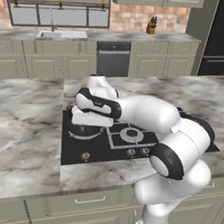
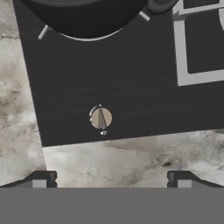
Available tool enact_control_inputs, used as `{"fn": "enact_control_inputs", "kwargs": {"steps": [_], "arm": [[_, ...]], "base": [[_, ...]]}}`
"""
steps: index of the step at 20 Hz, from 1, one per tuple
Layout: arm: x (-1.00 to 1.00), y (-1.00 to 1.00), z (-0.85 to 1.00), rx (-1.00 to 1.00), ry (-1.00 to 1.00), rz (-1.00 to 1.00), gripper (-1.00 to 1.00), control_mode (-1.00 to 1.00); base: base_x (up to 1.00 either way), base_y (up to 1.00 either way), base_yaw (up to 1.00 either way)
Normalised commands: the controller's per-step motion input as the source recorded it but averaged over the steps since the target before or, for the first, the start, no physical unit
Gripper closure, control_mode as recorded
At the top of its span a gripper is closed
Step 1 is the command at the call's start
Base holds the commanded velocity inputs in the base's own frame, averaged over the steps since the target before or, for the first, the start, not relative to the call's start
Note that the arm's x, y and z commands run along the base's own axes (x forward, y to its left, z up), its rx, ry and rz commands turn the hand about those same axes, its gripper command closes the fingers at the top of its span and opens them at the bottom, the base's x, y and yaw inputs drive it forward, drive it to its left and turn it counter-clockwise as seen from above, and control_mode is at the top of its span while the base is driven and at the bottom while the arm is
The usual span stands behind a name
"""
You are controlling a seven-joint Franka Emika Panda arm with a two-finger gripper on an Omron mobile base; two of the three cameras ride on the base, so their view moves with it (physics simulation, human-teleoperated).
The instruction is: Retrieve the frozen meat and place it in the pot on a burner. Then turn the burner on.
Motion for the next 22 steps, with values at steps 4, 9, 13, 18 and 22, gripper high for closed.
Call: {"fn": "enact_control_inputs", "kwargs": {"steps": [4, 9, 13, 18, 22], "arm": [[0.00, 0.00, -0.09, -0.02, 0.00, 0.00, -1.00, -1.00], [0.00, 0.00, -0.17, 0.00, 0.00, 0.00, -1.00, -1.00], [0.00, 0.02, -0.22, 0.00, 0.00, 0.00, -1.00, -1.00], [0.01, 0.08, -0.17, 0.00, 0.00, 0.00, -1.00, -1.00], [0.00, 0.07, -0.12, 0.00, 0.00, 0.00, -1.00, -1.00]], "base": [[0.00, 0.00, 0.00], [0.00, 0.00, 0.00], [0.00, 0.00, 0.00], [0.00, 0.00, 0.00], [0.00, 0.00, 0.00]]}}
